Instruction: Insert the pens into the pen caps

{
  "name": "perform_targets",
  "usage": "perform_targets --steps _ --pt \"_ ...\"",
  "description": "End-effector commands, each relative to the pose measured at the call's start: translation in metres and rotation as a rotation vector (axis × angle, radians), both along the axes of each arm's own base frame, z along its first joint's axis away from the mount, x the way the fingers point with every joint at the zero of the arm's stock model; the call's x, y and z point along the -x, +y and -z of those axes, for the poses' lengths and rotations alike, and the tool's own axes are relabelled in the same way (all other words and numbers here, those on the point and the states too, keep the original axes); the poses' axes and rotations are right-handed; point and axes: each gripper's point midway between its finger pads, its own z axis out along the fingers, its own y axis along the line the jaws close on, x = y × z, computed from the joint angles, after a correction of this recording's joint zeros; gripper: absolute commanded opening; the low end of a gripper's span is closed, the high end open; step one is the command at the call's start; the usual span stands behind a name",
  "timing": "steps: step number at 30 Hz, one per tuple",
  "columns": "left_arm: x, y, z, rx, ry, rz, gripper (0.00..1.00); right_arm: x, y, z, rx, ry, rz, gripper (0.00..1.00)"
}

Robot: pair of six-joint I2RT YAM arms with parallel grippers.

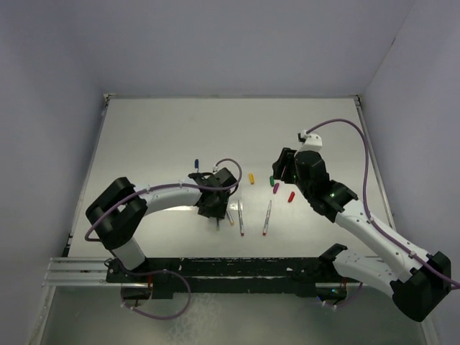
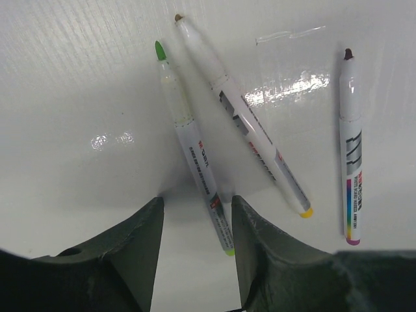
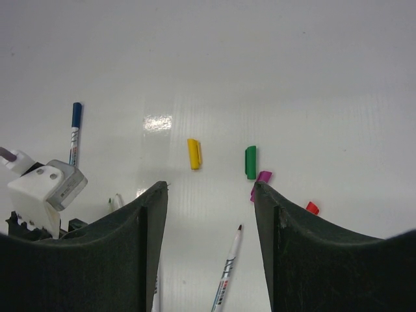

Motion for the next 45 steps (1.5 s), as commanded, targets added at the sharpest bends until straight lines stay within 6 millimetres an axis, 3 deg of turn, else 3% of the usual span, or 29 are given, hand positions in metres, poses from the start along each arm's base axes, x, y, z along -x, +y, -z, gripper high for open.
perform_targets --steps 1,10,21,36,40,45 --pt "0.000 0.008 0.001 -0.058 0.007 -0.009 0.49 -0.004 0.003 -0.015 -0.027 -0.038 -0.003 0.58" --pt "0.012 0.027 0.005 -0.117 0.034 -0.016 0.47 -0.005 0.008 -0.017 -0.048 -0.041 -0.018 0.58" --pt "0.008 0.016 0.012 -0.079 0.026 0.004 0.45 -0.004 0.011 -0.017 -0.058 -0.035 -0.031 0.58" --pt "0.008 0.017 0.033 -0.131 0.066 0.038 0.35 -0.002 0.008 -0.018 -0.062 -0.038 -0.021 0.58" --pt "0.014 0.020 0.039 -0.141 0.091 0.036 0.27 -0.003 0.007 -0.019 -0.060 -0.041 -0.013 0.58" --pt "0.023 0.024 0.044 -0.137 0.118 0.029 0.08 -0.003 0.003 -0.022 -0.051 -0.052 -0.001 0.58"
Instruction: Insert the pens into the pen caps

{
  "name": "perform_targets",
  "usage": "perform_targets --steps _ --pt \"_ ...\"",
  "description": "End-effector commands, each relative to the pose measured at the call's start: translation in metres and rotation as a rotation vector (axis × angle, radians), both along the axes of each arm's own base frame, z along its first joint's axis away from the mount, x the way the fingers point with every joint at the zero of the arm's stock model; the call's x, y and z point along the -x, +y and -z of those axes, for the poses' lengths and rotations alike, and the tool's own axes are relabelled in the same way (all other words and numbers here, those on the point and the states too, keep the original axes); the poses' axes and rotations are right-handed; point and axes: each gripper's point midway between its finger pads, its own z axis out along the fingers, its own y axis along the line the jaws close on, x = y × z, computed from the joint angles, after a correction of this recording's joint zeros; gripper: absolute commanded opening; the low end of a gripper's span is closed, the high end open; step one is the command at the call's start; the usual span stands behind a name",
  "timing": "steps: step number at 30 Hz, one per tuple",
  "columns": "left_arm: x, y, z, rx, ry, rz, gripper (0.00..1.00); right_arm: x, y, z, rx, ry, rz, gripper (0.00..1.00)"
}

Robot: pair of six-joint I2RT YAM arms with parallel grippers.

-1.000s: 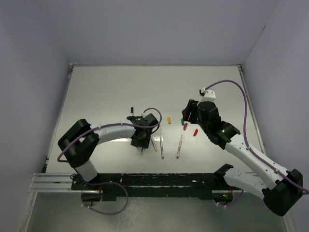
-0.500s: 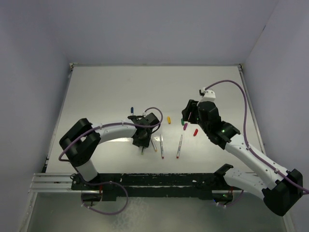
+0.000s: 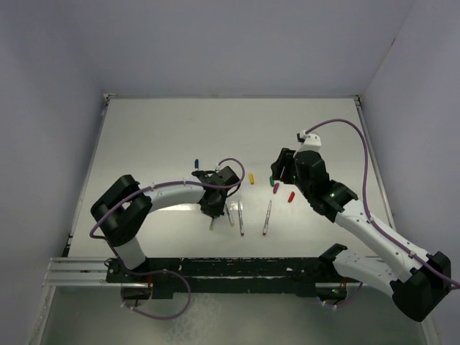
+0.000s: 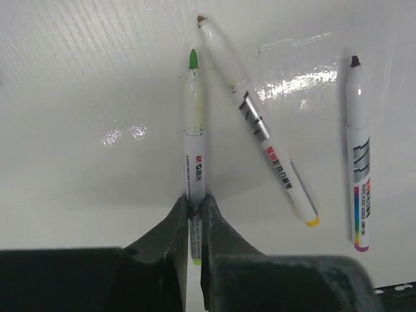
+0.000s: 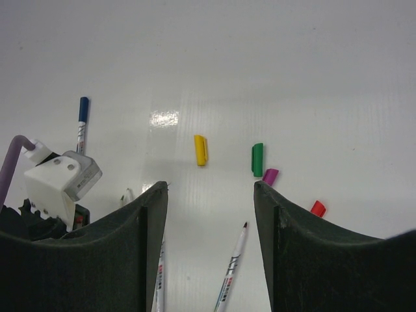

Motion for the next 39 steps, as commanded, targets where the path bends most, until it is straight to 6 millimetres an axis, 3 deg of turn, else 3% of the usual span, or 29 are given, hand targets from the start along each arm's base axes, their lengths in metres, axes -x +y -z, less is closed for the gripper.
perform_targets --steps 1,10,12,15,23,26,33,39 --pt "0.028 0.022 0.039 -0.080 0.108 0.001 0.01 -0.005 -0.003 -0.024 -0.037 -0.063 0.026 0.58" --pt "0.032 0.025 0.033 -0.073 0.117 0.026 0.00 -0.010 -0.007 -0.020 0.012 -0.045 0.049 0.55" --pt "0.030 0.023 0.024 -0.060 0.100 0.029 0.00 -0.013 -0.007 -0.018 0.032 -0.039 0.052 0.53" --pt "0.022 0.019 0.005 -0.035 0.054 0.029 0.00 -0.019 -0.008 -0.013 0.068 -0.028 0.065 0.39" --pt "-0.001 0.010 -0.048 0.026 -0.085 0.010 0.00 -0.033 -0.001 0.008 0.134 0.034 0.043 0.35" --pt "-0.008 0.004 -0.061 0.061 -0.126 0.010 0.00 -0.043 -0.001 0.020 0.152 0.076 0.036 0.36" --pt "-0.025 -0.026 -0.085 0.240 -0.240 0.060 0.00 -0.055 -0.006 0.075 0.206 0.269 -0.009 0.34" --pt "-0.033 -0.047 -0.123 0.439 -0.375 0.086 0.00 -0.059 0.003 0.099 0.220 0.326 -0.070 0.33"
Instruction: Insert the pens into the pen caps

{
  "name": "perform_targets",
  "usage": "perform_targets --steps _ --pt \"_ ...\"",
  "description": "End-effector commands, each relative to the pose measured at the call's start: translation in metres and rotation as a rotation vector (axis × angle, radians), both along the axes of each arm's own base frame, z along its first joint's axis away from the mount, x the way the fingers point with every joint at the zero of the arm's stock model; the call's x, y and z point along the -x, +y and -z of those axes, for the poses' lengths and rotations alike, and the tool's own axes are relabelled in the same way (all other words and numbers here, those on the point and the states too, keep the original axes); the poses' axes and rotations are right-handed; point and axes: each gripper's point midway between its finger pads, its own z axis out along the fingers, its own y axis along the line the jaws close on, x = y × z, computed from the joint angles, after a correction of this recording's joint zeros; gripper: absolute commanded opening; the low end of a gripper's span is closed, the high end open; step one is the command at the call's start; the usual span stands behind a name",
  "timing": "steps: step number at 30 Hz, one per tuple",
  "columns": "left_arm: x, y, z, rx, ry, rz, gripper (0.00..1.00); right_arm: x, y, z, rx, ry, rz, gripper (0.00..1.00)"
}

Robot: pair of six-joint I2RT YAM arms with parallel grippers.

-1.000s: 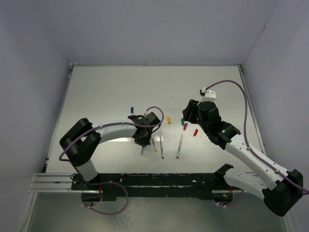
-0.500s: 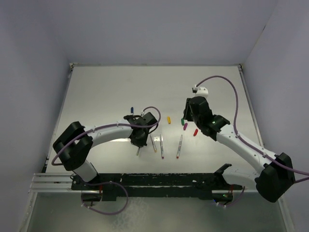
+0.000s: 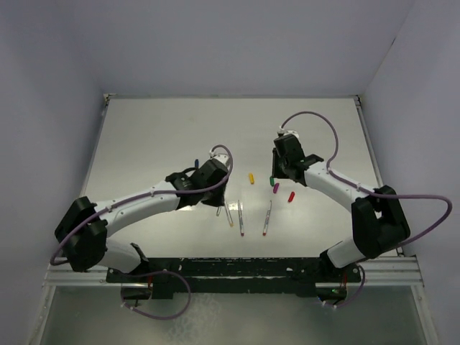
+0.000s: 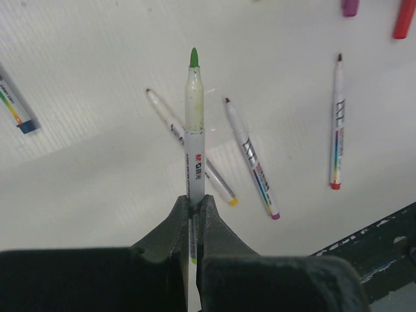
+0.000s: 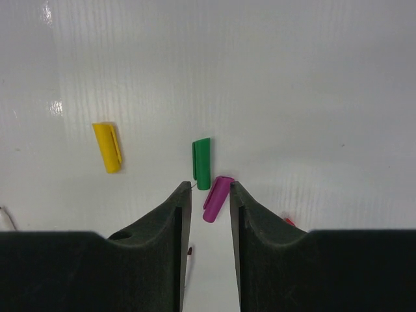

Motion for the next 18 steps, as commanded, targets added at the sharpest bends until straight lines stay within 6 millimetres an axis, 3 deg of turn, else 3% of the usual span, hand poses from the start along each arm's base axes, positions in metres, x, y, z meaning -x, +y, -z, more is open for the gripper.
perform_targets --steps 1,6,18 --pt "-0.016 -0.028 -0.049 0.221 -0.177 0.049 0.00 -0.010 0.015 -0.008 -0.032 -0.008 -0.074 0.32" --pt "-0.017 -0.026 -0.066 0.299 -0.245 0.042 0.00 -0.018 0.021 -0.003 -0.024 0.007 -0.095 0.32" --pt "-0.010 -0.038 -0.058 0.354 -0.192 0.068 0.00 -0.025 0.022 0.024 0.005 0.059 -0.082 0.27"
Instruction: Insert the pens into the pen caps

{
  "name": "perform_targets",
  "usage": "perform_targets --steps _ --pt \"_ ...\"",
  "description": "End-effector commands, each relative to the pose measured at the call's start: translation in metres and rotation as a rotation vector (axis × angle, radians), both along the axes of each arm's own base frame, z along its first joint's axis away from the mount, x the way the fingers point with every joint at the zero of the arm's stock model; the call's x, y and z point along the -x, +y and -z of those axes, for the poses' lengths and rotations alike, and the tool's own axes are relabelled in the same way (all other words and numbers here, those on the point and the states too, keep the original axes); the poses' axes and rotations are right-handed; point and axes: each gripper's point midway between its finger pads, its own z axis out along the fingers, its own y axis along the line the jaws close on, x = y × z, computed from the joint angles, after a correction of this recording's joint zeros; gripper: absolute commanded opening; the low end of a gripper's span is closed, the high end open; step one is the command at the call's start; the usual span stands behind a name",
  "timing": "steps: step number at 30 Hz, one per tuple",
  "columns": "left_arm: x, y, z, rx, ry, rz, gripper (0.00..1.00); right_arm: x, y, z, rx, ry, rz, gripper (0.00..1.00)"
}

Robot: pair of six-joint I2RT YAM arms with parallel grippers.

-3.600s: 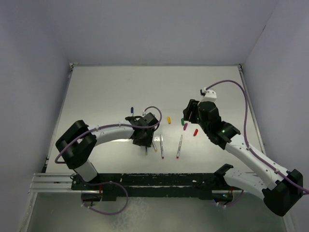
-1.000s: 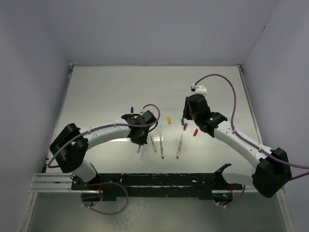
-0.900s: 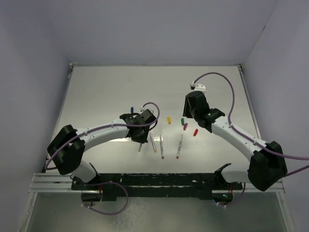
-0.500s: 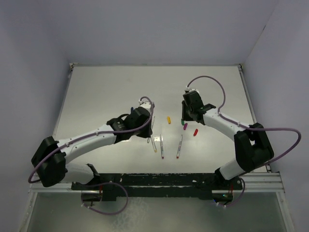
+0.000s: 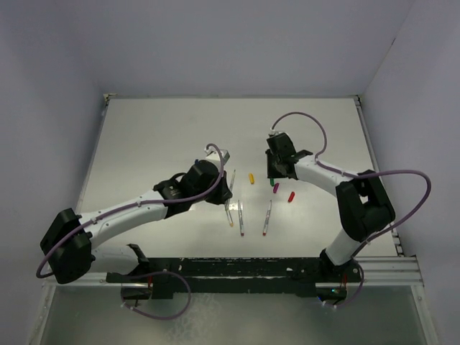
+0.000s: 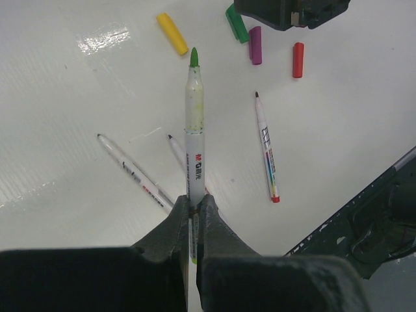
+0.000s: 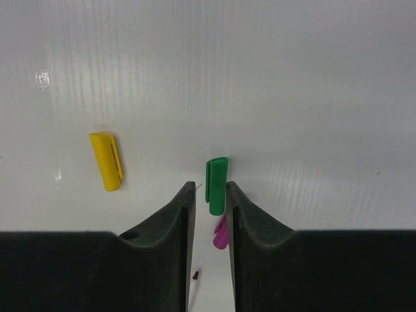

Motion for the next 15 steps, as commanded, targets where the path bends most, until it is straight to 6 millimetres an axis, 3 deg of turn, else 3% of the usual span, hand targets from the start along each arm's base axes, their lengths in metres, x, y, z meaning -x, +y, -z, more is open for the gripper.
perform_targets --steps 1,15 --pt "-0.003 -0.012 -0.012 0.086 -0.027 0.024 0.00 -0.015 0.006 -0.007 -0.010 -0.031 -0.005 0.27" --pt "-0.006 -0.009 -0.008 0.113 0.001 0.017 0.00 -0.011 0.004 0.008 0.006 0.003 0.006 0.27"
